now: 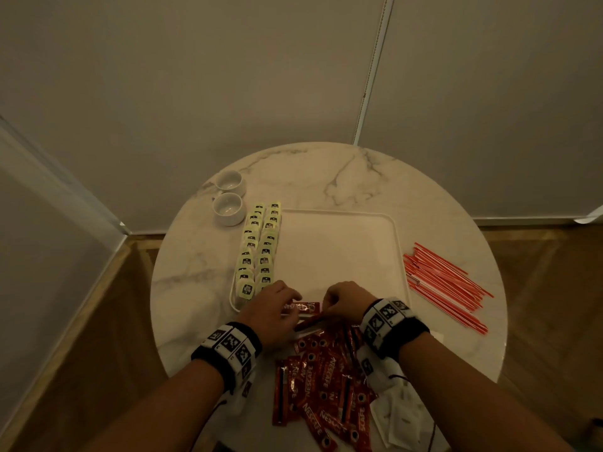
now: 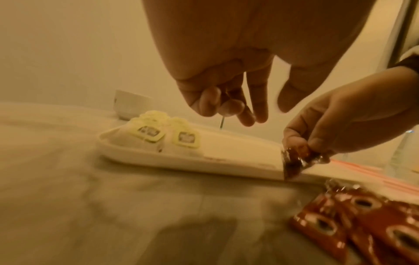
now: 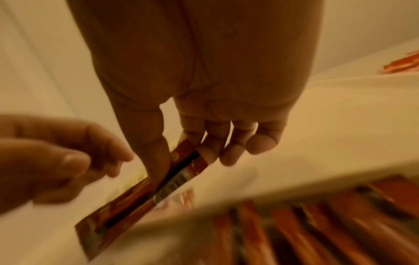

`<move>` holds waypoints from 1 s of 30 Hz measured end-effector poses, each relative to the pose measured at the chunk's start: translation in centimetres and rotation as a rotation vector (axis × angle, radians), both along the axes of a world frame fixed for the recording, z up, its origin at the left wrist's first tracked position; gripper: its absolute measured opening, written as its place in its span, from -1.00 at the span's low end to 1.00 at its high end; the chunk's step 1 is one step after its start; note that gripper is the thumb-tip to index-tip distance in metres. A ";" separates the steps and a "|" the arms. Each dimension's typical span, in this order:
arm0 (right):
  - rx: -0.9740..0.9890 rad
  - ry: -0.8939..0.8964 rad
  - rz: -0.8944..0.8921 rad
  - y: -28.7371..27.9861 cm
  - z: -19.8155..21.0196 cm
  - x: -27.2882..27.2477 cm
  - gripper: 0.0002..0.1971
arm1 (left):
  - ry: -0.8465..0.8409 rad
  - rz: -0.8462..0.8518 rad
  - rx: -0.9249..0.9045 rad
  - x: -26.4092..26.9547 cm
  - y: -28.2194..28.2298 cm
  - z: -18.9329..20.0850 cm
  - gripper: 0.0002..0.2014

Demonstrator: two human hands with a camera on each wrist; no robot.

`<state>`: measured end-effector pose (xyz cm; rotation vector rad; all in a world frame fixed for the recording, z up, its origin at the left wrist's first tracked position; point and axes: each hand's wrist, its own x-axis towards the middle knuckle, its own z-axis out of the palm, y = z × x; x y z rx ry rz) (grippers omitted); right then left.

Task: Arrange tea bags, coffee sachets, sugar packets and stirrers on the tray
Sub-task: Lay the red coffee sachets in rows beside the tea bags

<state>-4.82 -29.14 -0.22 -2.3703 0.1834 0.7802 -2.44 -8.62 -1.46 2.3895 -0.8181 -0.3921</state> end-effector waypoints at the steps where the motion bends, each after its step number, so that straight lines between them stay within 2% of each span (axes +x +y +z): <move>1: 0.062 0.001 -0.024 -0.3 0.6 0.2 -0.88 | -0.010 -0.018 -0.019 -0.1 -0.2 0.4 -0.70; 4: 0.299 -0.012 -0.144 -0.8 2.2 0.7 -0.96 | -0.054 -0.073 -0.069 -0.3 -1.1 1.3 -0.53; 6: 0.424 -0.037 -0.234 -0.4 2.8 1.0 -0.94 | -0.073 -0.035 -0.059 -0.2 -1.5 1.5 -0.51; 9: 0.618 -0.086 -0.393 0.9 3.5 1.3 -0.95 | -0.108 0.084 -0.175 0.2 -2.0 2.3 -0.72; 10: 0.703 -0.101 -0.470 1.3 3.7 1.4 -0.87 | -0.073 0.145 -0.252 0.4 -2.0 2.4 -0.80; 11: 0.769 -0.106 -0.549 1.5 4.0 1.5 -0.76 | 0.044 0.241 -0.338 0.6 -2.0 2.5 -0.83; 12: 0.783 -0.110 -0.600 1.6 4.4 1.6 -0.67 | 0.229 0.359 -0.440 0.8 -1.8 2.8 -0.83; 14: 0.678 -0.120 -0.569 1.8 4.6 1.7 -0.60 | 0.596 0.520 -0.608 1.2 -1.4 2.8 -0.80; 16: 0.576 -0.084 -0.434 2.3 4.4 1.5 -0.63 | 0.756 0.542 -0.623 1.5 -0.8 2.5 -0.71; 18: 0.577 -0.011 -0.341 3.2 3.8 1.0 -0.68 | 0.833 0.529 -0.655 1.3 -0.7 2.5 -0.68; 20: 0.682 0.015 -0.351 4.1 3.1 0.4 -0.82 | 0.852 0.515 -0.692 1.3 -0.8 2.3 -0.71; 22: 0.716 -0.030 -0.388 4.3 2.7 0.2 -0.98 | 0.804 0.573 -0.731 1.1 -0.7 2.6 -0.77; 24: 0.638 -0.053 -0.356 3.9 2.3 0.1 -0.97 | 0.720 0.679 -0.757 1.4 -0.4 2.6 -0.81; 27: 0.540 -0.065 -0.314 2.6 2.1 0.4 -0.93 | 0.718 0.740 -0.759 1.7 0.4 2.2 -0.85; 30: 0.530 -0.079 -0.355 1.4 2.0 1.2 -0.85 | 0.663 0.709 -0.607 1.7 0.5 1.7 -0.86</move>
